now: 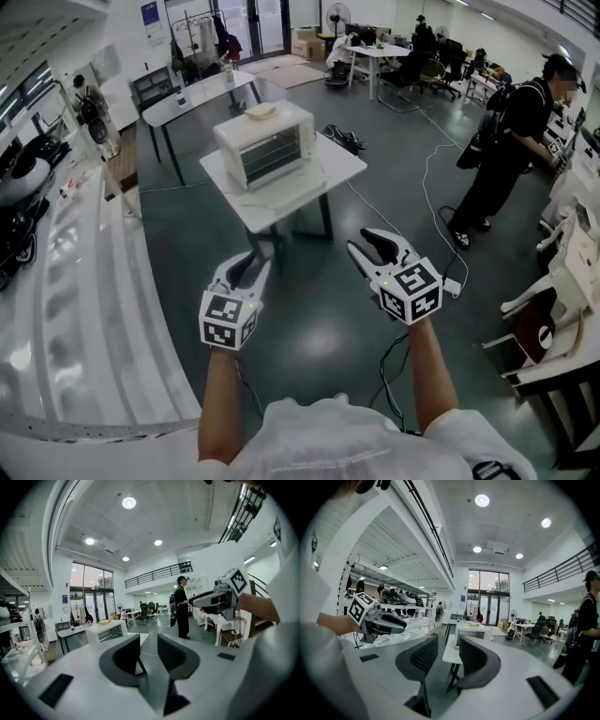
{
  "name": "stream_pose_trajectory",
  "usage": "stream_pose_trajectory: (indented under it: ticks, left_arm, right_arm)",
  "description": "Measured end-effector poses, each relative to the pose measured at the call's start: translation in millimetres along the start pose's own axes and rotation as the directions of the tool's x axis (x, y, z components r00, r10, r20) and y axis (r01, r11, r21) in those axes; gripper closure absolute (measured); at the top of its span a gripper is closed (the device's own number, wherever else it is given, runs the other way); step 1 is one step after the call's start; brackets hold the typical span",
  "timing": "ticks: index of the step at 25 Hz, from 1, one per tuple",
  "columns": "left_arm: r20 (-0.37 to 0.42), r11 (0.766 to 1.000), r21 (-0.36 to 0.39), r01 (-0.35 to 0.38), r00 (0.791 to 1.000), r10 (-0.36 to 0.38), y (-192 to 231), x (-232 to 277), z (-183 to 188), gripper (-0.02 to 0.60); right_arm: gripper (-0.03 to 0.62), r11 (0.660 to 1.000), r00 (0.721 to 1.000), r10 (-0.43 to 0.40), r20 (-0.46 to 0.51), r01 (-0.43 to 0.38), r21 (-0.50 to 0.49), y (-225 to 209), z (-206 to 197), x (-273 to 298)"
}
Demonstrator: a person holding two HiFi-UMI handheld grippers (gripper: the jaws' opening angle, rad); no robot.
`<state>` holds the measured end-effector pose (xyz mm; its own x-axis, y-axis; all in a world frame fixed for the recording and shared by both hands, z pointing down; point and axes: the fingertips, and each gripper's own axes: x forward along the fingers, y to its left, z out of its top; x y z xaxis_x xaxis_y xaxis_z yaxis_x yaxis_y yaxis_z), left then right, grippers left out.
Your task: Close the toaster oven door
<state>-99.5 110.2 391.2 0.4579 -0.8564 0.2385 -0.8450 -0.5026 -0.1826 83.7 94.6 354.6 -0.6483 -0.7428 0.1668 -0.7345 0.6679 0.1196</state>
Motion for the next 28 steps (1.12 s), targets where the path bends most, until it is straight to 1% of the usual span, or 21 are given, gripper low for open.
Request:
stream_pose_trajectory:
  ticks: [4, 13, 17, 23, 28]
  left_arm:
    - [-0.014, 1.000, -0.012, -0.012, 1.000, 0.012, -8.4, 11.6, -2.4, 0.465]
    - [-0.037, 0.996, -0.045, -0.074, 0.997, 0.073, -33.6, 35.5, -11.1, 0.465]
    - [-0.049, 0.996, -0.044, -0.078, 0.996, 0.076, -40.7, 51.7, -8.7, 0.466]
    - [-0.055, 0.997, -0.048, -0.065, 0.997, 0.062, -29.7, 93.0, -9.9, 0.468]
    - [-0.060, 0.997, -0.067, -0.046, 0.997, 0.042, 3.5, 142.7, -17.3, 0.468]
  right_arm:
    - [0.459, 1.000, 1.000, 0.007, -0.005, -0.007, 0.007, -16.1, -7.3, -3.1]
    - [0.459, 0.999, 0.999, 0.048, -0.019, -0.048, 0.009, -55.8, -33.5, -14.4]
    - [0.459, 0.998, 0.998, 0.056, -0.022, -0.055, 0.021, -72.7, -40.6, -14.0]
    - [0.459, 0.998, 0.999, 0.039, -0.033, -0.037, 0.046, -105.5, -51.9, 7.0]
    - [0.459, 0.999, 0.999, 0.017, -0.044, -0.015, 0.052, -138.2, -56.2, 50.3]
